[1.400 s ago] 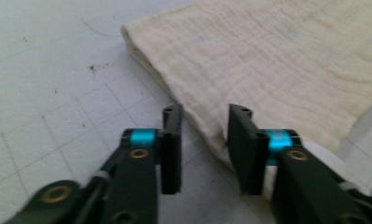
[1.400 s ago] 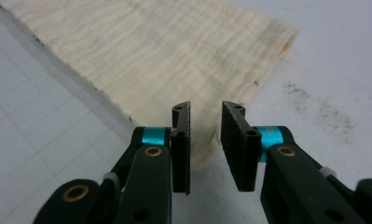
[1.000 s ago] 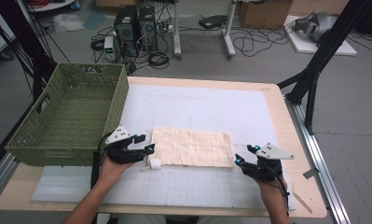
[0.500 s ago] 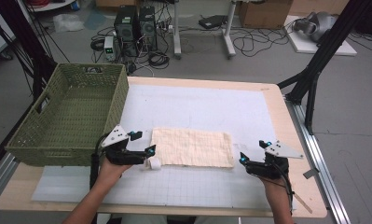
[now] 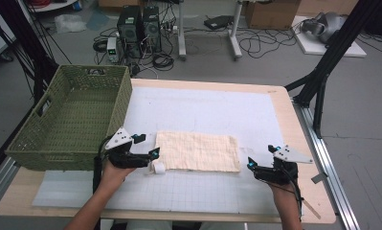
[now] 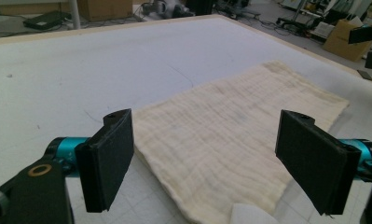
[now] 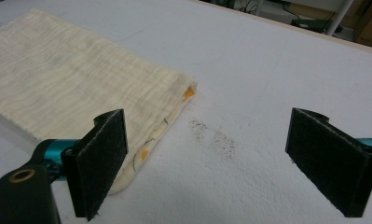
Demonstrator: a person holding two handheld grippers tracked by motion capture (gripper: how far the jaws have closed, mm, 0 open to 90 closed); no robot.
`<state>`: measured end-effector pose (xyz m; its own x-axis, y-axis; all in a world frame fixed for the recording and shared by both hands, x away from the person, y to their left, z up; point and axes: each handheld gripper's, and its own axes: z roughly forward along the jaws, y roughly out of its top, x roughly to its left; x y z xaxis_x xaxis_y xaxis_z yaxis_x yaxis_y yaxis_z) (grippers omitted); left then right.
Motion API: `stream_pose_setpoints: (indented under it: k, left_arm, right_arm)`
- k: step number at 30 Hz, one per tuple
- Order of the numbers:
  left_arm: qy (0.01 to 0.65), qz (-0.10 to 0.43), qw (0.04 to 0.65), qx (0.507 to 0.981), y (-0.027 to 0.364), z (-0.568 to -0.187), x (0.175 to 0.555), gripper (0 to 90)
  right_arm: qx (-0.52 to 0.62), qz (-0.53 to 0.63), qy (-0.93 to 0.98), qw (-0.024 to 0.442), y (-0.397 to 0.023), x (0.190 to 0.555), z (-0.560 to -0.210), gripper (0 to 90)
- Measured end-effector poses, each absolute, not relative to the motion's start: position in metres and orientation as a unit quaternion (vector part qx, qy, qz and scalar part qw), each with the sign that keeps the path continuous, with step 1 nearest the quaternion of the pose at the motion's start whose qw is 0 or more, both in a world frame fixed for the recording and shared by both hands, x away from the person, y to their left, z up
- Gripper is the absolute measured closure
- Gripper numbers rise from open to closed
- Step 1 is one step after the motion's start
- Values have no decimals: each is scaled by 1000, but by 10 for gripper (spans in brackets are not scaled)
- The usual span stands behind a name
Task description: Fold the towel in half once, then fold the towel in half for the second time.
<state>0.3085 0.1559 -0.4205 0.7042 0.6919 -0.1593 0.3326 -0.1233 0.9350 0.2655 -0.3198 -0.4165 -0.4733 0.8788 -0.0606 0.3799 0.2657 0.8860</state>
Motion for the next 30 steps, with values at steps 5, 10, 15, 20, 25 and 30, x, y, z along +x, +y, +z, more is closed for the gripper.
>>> stream_pose_setpoints:
  k: [5,10,15,20,25,30]
  left_arm:
    - [353,160,560,732,156,-421,309,203]
    - [356,160,558,732,156,-421,309,203]
    - [355,159,557,733,155,-422,309,204]
    - [357,153,556,735,158,-422,311,224]
    - [365,148,559,730,158,-421,317,215]
    - [374,151,556,726,157,-415,325,183]
  right_arm:
    - [424,430,743,288,-319,265,-416,121]
    - [423,428,746,287,-319,266,-417,121]
    - [423,430,745,286,-319,265,-416,121]
    - [423,428,747,283,-317,268,-418,121]
    - [419,424,752,281,-314,270,-419,121]
    - [418,424,754,278,-313,272,-419,121]
